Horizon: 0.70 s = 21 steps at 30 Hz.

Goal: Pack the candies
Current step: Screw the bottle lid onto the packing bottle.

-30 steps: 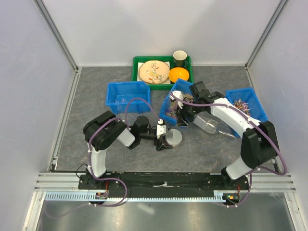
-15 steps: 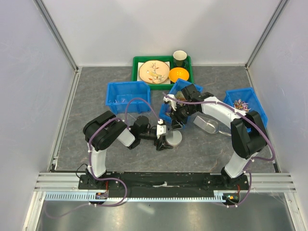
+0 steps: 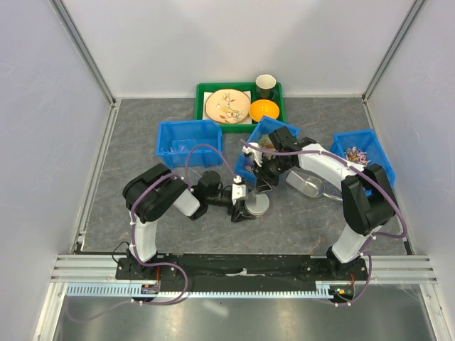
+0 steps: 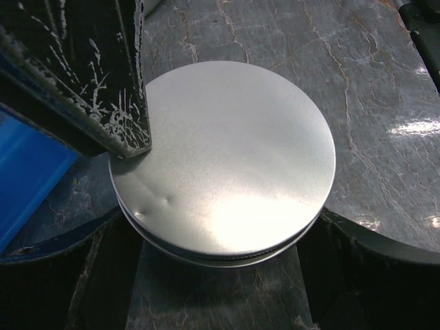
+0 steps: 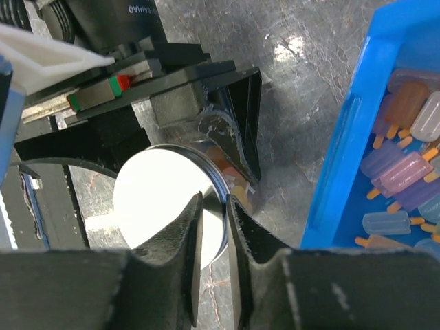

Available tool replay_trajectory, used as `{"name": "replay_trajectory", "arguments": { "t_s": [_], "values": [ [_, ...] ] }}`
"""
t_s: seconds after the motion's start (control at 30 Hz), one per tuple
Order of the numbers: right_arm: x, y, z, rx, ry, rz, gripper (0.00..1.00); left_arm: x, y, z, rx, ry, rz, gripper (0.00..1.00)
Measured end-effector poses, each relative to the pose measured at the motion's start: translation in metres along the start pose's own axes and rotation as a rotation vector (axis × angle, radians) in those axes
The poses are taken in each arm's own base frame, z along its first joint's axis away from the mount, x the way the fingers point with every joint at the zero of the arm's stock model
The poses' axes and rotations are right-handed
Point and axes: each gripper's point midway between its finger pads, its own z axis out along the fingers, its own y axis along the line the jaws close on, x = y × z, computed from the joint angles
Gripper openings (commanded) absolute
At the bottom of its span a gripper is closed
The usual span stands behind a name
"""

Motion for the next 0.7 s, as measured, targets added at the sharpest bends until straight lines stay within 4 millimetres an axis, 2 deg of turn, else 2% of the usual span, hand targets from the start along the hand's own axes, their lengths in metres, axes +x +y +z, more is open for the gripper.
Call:
{"name": "replay_trajectory", "arguments": {
  "t_s": [0.17,0.5,0.7],
  "values": [
    [0.007,0.001,-0.005,0.025,0.007,-0.02,0.2,0.0,-0.001,0.0,0.005,0.0,-0.002,0.8],
    [0.028,0.009,-0.02,0.069,0.04,-0.02,0.18,0.0,-0.002,0.0,0.01,0.0,-0.003,0.8],
    [0.052,0.03,-0.026,0.039,0.104,0.024,0.2,0.0,-0.001,0.0,0.008,0.0,-0.003,0.8]
  ]
}}
